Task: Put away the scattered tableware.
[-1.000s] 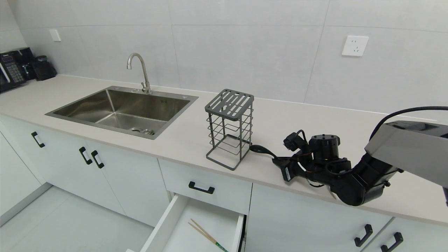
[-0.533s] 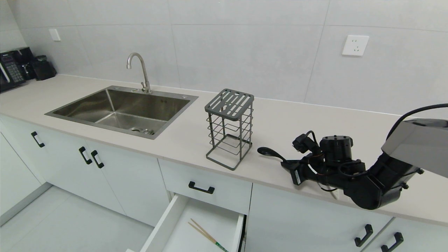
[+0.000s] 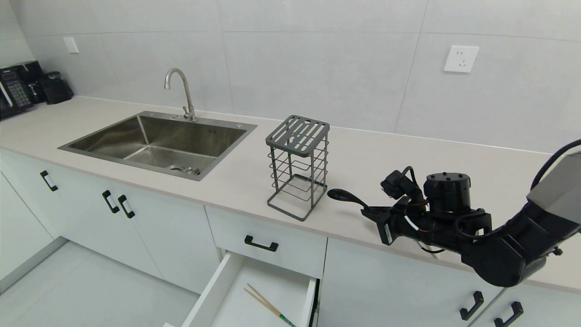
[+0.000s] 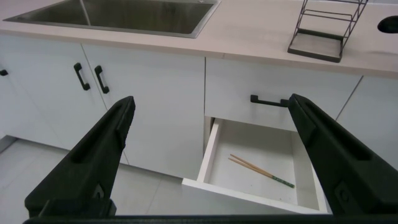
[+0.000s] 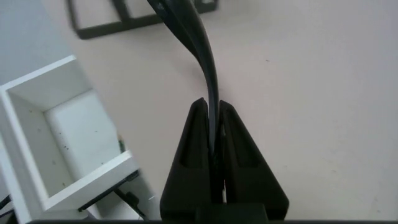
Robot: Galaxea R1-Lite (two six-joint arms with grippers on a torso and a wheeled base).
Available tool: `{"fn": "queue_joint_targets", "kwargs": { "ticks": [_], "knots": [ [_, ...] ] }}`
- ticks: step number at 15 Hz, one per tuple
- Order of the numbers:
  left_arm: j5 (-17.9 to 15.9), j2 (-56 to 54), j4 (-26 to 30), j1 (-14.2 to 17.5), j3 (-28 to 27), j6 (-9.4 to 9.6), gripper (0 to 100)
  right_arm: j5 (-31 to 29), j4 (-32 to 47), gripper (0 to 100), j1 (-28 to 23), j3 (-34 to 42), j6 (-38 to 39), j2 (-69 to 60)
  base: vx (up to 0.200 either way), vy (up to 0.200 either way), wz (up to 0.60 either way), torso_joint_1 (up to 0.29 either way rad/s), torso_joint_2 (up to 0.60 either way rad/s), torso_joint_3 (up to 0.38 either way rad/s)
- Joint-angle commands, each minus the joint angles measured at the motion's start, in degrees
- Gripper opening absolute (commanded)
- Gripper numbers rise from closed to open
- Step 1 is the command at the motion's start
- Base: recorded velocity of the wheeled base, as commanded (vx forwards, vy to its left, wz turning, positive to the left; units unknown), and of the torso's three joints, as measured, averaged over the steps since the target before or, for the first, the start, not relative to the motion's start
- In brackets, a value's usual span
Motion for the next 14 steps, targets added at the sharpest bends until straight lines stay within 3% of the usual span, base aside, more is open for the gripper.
{"fn": "queue_joint_targets", "kwargs": {
  "ticks": [1,6,14],
  "knots": [
    [0.00,0.07,-0.02,0.01,0.00,0.02,100,-0.06,-0.09,0,3.47,4.07,0.12,-5.87,0.000,0.000,0.00,0.000,0.00,0.000],
    [0.00,0.07,-0.02,0.01,0.00,0.02,100,-0.06,-0.97,0,8.13,14.53,0.39,-17.83,0.000,0.000,0.00,0.000,0.00,0.000],
    [0.00,0.07,-0.02,0.01,0.00,0.02,100,0.30,-0.70,0,9.45,15.59,0.56,-22.22,0.000,0.000,0.00,0.000,0.00,0.000]
  ]
}}
